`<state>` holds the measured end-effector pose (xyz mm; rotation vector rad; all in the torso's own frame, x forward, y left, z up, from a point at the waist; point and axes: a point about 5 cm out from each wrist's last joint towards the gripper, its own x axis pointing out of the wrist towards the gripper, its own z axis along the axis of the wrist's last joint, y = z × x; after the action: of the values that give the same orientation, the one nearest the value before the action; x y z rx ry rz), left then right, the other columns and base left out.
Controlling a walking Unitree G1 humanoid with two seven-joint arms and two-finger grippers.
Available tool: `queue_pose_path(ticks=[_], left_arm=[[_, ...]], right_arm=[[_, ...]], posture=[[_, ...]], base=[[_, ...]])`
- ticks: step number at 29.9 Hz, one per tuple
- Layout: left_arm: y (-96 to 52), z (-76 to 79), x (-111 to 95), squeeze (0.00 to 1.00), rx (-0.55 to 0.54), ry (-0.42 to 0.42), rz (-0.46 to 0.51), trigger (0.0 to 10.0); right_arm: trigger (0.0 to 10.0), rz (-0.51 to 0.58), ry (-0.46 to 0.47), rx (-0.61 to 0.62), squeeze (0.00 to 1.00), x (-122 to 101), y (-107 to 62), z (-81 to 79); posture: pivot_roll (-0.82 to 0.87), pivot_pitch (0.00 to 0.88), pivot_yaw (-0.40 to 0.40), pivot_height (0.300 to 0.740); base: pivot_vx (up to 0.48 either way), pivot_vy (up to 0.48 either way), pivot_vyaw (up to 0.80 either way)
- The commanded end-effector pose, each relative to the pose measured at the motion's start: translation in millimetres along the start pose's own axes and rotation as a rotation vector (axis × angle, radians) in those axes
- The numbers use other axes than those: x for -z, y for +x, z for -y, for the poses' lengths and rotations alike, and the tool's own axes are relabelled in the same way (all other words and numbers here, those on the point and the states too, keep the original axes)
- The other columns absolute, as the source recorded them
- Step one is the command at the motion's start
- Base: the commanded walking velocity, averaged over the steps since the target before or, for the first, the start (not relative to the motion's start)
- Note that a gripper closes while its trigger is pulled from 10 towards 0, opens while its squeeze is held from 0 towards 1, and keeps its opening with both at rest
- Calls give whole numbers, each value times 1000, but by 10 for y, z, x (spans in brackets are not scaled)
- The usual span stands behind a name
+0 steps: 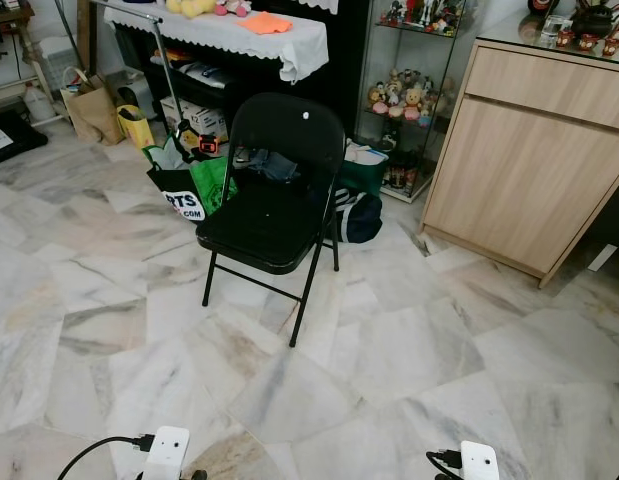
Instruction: Setting the table
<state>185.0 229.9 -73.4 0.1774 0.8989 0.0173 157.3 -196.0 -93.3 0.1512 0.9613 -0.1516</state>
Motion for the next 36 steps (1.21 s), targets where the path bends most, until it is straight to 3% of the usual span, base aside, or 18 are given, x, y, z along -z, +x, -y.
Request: queue_pose_path(ticks=[1, 5, 36], left_arm=[[-76, -159, 246, 0, 15, -159, -93, 10000], [-34, -120, 92, 0, 25, -147, -31, 10000], [-32, -253, -8, 0, 9, -82, -8, 10000]], right_arm=[[10000, 5, -34, -91, 0, -81, 27, -133], [10000, 10, -2, -90, 0, -53, 16, -102], [10000, 19, 107, -57, 0, -7, 8, -113]], posture=[[138, 3, -114, 740], [151, 0, -104, 740], [151, 12, -58, 740]], base=[[0, 0, 0], [0, 0, 0], [0, 0, 0]])
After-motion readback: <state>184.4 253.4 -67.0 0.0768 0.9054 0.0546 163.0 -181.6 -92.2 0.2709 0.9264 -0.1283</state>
